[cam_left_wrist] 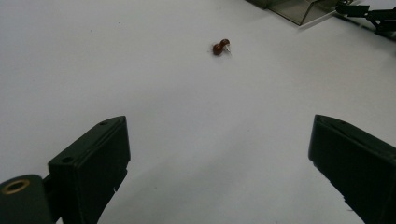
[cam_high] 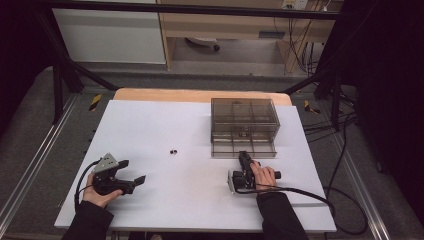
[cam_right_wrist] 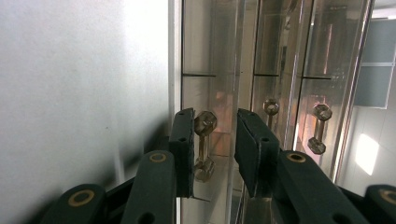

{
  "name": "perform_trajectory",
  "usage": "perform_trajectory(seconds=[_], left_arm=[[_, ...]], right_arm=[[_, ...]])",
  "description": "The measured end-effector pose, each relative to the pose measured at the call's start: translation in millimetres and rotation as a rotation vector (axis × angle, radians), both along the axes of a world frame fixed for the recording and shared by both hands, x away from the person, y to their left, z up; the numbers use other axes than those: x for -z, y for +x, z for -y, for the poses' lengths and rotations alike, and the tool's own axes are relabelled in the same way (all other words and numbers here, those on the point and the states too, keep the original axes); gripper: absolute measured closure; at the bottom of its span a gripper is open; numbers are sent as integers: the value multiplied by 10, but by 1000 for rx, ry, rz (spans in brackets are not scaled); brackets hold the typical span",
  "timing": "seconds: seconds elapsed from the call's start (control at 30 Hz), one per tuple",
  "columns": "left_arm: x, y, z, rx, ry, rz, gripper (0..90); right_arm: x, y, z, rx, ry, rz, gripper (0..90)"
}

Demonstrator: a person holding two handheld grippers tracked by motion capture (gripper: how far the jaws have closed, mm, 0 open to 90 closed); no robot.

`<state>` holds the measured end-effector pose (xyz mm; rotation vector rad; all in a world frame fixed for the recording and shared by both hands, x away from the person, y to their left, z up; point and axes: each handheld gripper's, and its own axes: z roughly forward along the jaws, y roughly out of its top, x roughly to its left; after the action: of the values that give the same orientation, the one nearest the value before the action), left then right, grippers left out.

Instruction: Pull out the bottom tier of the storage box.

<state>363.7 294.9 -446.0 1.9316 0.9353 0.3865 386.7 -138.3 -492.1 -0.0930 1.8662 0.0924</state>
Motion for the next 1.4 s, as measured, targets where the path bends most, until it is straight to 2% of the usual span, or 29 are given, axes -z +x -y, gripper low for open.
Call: perform_trajectory(seconds=[0.4, 0.73, 1.1, 1.27, 1.3, 1.4], left_arm=[[1, 1, 1, 0, 0, -1, 52], [4, 2, 5, -1, -1, -2, 52], [6, 4, 7, 1, 0, -3, 52], [5, 5, 4, 0, -1, -3, 52], [5, 5, 4, 0, 0, -2, 52], [6, 4, 6, 1, 0, -2, 52]], right_arm=[[-4, -9, 10, -2, -1, -11, 680], [-86, -36, 17, -5, 42, -44, 593], [-218, -63, 44, 9, 144, -114, 405], [-297, -71, 73, 19, 220, -146, 303], [-319, -68, 79, 25, 243, -165, 275], [-354, -78, 90, 28, 287, -180, 241]])
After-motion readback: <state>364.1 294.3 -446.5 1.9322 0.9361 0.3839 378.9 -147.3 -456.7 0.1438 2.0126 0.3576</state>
